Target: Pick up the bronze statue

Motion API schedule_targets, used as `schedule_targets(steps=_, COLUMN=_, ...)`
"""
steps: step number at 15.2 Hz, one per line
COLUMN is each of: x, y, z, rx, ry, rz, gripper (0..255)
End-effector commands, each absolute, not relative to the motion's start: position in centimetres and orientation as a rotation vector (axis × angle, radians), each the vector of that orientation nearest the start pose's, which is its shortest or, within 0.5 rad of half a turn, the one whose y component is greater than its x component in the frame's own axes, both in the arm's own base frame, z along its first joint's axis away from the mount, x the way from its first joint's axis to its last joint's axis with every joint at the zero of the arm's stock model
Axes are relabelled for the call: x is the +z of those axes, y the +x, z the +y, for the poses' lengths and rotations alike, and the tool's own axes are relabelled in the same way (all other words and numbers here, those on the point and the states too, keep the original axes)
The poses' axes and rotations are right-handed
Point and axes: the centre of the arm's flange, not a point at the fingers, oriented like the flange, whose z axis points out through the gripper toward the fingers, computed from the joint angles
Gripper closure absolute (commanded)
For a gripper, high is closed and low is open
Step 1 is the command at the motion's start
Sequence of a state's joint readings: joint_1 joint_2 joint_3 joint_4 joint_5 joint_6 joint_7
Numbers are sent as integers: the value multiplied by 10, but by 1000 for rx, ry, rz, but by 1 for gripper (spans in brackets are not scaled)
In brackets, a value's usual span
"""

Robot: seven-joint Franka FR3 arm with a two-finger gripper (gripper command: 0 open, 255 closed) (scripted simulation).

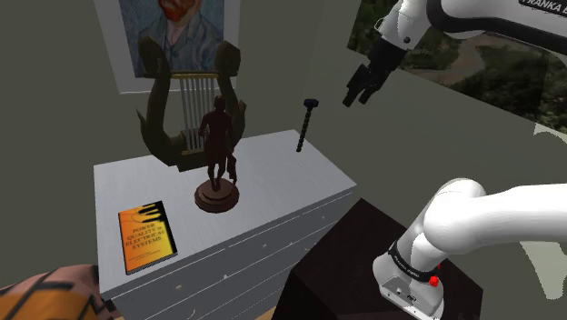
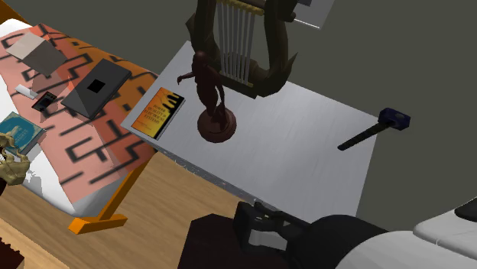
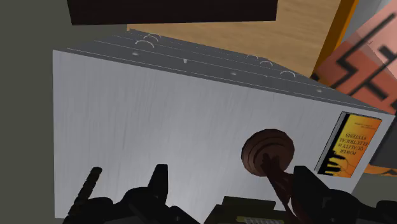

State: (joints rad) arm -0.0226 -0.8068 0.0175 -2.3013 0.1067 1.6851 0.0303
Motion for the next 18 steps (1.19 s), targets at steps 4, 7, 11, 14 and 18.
schedule_targets(steps=4, x=605, y=333, z=20, rx=-326, ry=-3023, rz=-20, gripper=0)
schedule_targets(steps=7, x=575, y=354, z=31, rx=-364, ry=-3012, rz=-102, gripper=0)
schedule_targets(steps=11, x=537, y=383, z=47, rx=-414, ry=-2993, rz=-212, gripper=0)
schedule_targets(steps=14, x=509, y=404, z=60, rx=-451, ry=-2976, rz=-294, gripper=0)
schedule_targets(steps=18, x=472, y=433, z=79, rx=-499, ry=-2949, rz=-402, gripper=0)
